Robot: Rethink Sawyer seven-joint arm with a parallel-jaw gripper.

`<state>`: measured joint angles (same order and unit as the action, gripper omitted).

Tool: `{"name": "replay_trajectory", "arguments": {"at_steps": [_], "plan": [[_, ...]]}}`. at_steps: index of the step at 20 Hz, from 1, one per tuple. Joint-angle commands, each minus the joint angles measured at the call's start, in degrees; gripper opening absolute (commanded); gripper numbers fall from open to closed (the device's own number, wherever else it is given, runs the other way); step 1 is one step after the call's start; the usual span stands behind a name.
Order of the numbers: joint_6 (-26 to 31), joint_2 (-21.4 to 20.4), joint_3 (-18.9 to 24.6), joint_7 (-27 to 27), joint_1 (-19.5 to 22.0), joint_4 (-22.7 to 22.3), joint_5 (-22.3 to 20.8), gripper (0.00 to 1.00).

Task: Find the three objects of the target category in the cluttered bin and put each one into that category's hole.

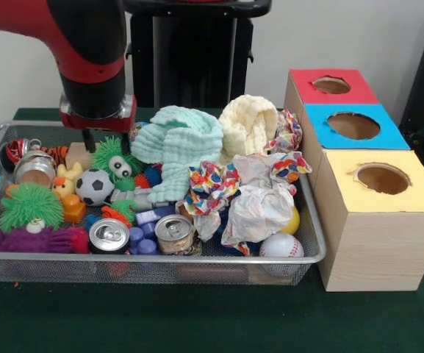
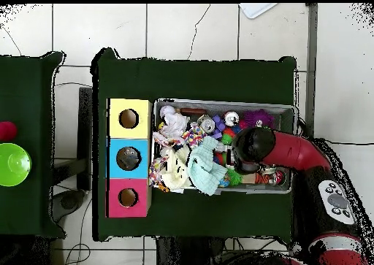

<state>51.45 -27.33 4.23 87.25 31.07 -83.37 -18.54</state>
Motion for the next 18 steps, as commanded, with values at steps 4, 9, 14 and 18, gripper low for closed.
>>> {"name": "replay_trajectory", "arguments": {"at_steps": [4, 9, 14, 18], "plan": [[7.07, 1.03, -0.01, -3.27, -1.01, 8.45, -5.21, 1.0], [6.05, 0.7, 0.1, -2.53, -0.71, 7.92, -5.52, 1.0], [6.55, 0.97, -0.82, -4.03, -1.6, 9.24, -7.26, 1.0], [6.2, 1.09, -1.28, -4.32, -1.89, 9.63, -7.56, 1.0]]}}
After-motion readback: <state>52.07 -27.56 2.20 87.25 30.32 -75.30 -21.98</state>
